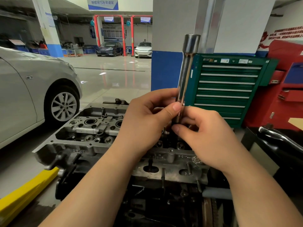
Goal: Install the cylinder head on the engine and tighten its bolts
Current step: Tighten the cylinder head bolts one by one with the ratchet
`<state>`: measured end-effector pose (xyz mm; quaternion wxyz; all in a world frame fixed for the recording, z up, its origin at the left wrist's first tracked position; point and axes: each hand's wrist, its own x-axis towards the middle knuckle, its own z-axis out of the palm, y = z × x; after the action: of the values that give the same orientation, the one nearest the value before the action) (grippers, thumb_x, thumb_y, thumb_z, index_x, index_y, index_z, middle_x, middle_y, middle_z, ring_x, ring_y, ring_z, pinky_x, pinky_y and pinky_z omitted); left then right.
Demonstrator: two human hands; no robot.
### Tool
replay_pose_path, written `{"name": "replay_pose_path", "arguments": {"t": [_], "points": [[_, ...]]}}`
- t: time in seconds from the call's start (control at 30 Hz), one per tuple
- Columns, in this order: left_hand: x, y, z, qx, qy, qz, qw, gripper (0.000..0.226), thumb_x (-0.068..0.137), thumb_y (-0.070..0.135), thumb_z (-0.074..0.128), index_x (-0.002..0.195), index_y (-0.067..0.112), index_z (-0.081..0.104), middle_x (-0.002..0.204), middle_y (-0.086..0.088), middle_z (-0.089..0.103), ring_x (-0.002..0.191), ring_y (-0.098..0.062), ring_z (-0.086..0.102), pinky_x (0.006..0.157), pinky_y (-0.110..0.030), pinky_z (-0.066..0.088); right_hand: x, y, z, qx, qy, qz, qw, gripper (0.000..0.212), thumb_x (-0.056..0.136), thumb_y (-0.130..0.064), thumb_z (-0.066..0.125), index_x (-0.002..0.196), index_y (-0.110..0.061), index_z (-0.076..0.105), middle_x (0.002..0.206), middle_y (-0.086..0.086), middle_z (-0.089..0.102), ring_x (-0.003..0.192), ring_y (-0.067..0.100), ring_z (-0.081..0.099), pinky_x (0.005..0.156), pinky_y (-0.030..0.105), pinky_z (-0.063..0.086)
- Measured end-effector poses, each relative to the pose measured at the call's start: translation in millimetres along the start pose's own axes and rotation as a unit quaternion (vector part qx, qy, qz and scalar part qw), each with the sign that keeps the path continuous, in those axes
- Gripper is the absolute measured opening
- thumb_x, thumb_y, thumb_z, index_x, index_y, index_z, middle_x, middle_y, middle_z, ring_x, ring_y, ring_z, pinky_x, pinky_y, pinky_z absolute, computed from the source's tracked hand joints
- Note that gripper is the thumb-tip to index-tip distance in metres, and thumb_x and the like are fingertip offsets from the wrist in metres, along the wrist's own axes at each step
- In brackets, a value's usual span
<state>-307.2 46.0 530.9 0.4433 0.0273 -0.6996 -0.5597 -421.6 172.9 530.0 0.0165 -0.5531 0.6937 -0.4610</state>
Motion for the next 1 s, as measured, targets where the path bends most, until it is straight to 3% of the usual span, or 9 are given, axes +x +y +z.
{"name": "replay_pose_path", "arguments": {"t": [0.2, 0.27, 0.37, 0.47, 0.57, 0.67, 0.73, 0.9, 1.0], "points": [[-0.3, 1.8, 1.4, 0.036, 0.008, 0.009, 0.999, 0.033, 0.085, 0.024, 0.084, 0.116, 0.020, 0.075, 0.107, -0.008, 0.076, 0.104, -0.030, 0.073, 0.094, -0.051, 0.061, -1.4, -0.2, 6.7, -0.077, 0.054, -0.004, 0.996, 0.028, 0.082, -0.059, 0.070, 0.108, -0.051, 0.064, 0.085, -0.018, 0.070, 0.074, 0.001, 0.063, 0.057, 0.021, 0.044], [-0.1, 0.2, 0.4, 0.037, 0.023, 0.003, 0.999, 0.033, 0.083, 0.023, 0.084, 0.116, 0.021, 0.077, 0.105, -0.008, 0.077, 0.102, -0.029, 0.075, 0.091, -0.045, 0.063, -1.4, -0.2, 7.2, -0.076, 0.033, -0.013, 0.996, 0.030, 0.085, -0.057, 0.070, 0.114, -0.050, 0.065, 0.093, -0.025, 0.071, 0.075, -0.005, 0.063, 0.056, 0.014, 0.043], [-0.1, 1.1, -0.2, 0.001, -0.020, 0.001, 1.000, 0.038, 0.093, 0.010, 0.076, 0.128, 0.024, 0.073, 0.108, -0.003, 0.081, 0.105, -0.020, 0.077, 0.090, -0.029, 0.060, 0.4, 1.2, 1.6, 0.004, -0.002, -0.020, 1.000, 0.024, 0.092, -0.036, 0.071, 0.115, -0.042, 0.071, 0.101, -0.028, 0.074, 0.090, -0.008, 0.068, 0.074, 0.016, 0.051], [0.2, 1.9, 0.6, -0.057, -0.062, -0.016, 0.996, 0.055, 0.099, 0.006, 0.069, 0.150, 0.023, 0.055, 0.115, -0.007, 0.080, 0.114, -0.022, 0.075, 0.095, -0.031, 0.059, 1.1, 4.3, -2.4, 0.030, -0.012, -0.004, 0.999, 0.027, 0.093, -0.019, 0.073, 0.109, -0.041, 0.073, 0.101, -0.027, 0.075, 0.100, -0.005, 0.070, 0.088, 0.033, 0.054], [0.4, 2.2, 0.6, -0.033, -0.038, 0.009, 0.999, 0.047, 0.092, 0.012, 0.077, 0.137, 0.020, 0.064, 0.114, -0.007, 0.079, 0.113, -0.025, 0.074, 0.097, -0.042, 0.060, 2.6, 4.2, 0.5, -0.002, -0.001, 0.007, 1.000, 0.027, 0.092, -0.028, 0.077, 0.113, -0.044, 0.070, 0.102, -0.030, 0.073, 0.098, -0.009, 0.068, 0.085, 0.025, 0.053], [0.7, 0.2, 0.7, 0.020, 0.007, 0.020, 1.000, 0.035, 0.084, 0.016, 0.085, 0.117, 0.017, 0.075, 0.106, -0.008, 0.077, 0.104, -0.028, 0.075, 0.093, -0.054, 0.061, 2.4, 3.1, 2.7, -0.025, 0.029, 0.014, 0.999, 0.022, 0.087, -0.043, 0.079, 0.106, -0.044, 0.068, 0.096, -0.025, 0.073, 0.089, -0.004, 0.069, 0.074, 0.027, 0.054], [1.3, -1.4, 0.2, 0.009, 0.034, 0.007, 0.999, 0.036, 0.083, 0.014, 0.086, 0.118, 0.014, 0.077, 0.101, -0.011, 0.078, 0.097, -0.028, 0.076, 0.091, -0.050, 0.063, 2.5, 2.6, 2.1, -0.019, 0.028, 0.012, 0.999, 0.022, 0.086, -0.045, 0.077, 0.105, -0.043, 0.069, 0.096, -0.024, 0.073, 0.089, -0.003, 0.068, 0.073, 0.027, 0.052], [0.3, 1.9, 0.7, -0.022, -0.015, -0.002, 1.000, 0.033, 0.095, 0.007, 0.070, 0.128, 0.013, 0.073, 0.107, -0.007, 0.081, 0.104, -0.022, 0.077, 0.091, -0.029, 0.059, 3.7, 2.7, -0.1, 0.028, -0.026, 0.014, 0.999, 0.026, 0.094, -0.027, 0.075, 0.116, -0.041, 0.069, 0.107, -0.027, 0.074, 0.106, -0.005, 0.068, 0.097, 0.038, 0.054], [-0.9, 4.4, 2.5, -0.020, -0.009, -0.003, 1.000, 0.034, 0.092, 0.016, 0.076, 0.126, 0.017, 0.073, 0.110, -0.005, 0.080, 0.107, -0.024, 0.076, 0.096, -0.037, 0.060, 4.9, 3.5, 1.3, -0.001, -0.022, 0.014, 1.000, 0.030, 0.092, -0.034, 0.076, 0.118, -0.045, 0.068, 0.105, -0.028, 0.074, 0.101, -0.007, 0.069, 0.090, 0.032, 0.055]]}}
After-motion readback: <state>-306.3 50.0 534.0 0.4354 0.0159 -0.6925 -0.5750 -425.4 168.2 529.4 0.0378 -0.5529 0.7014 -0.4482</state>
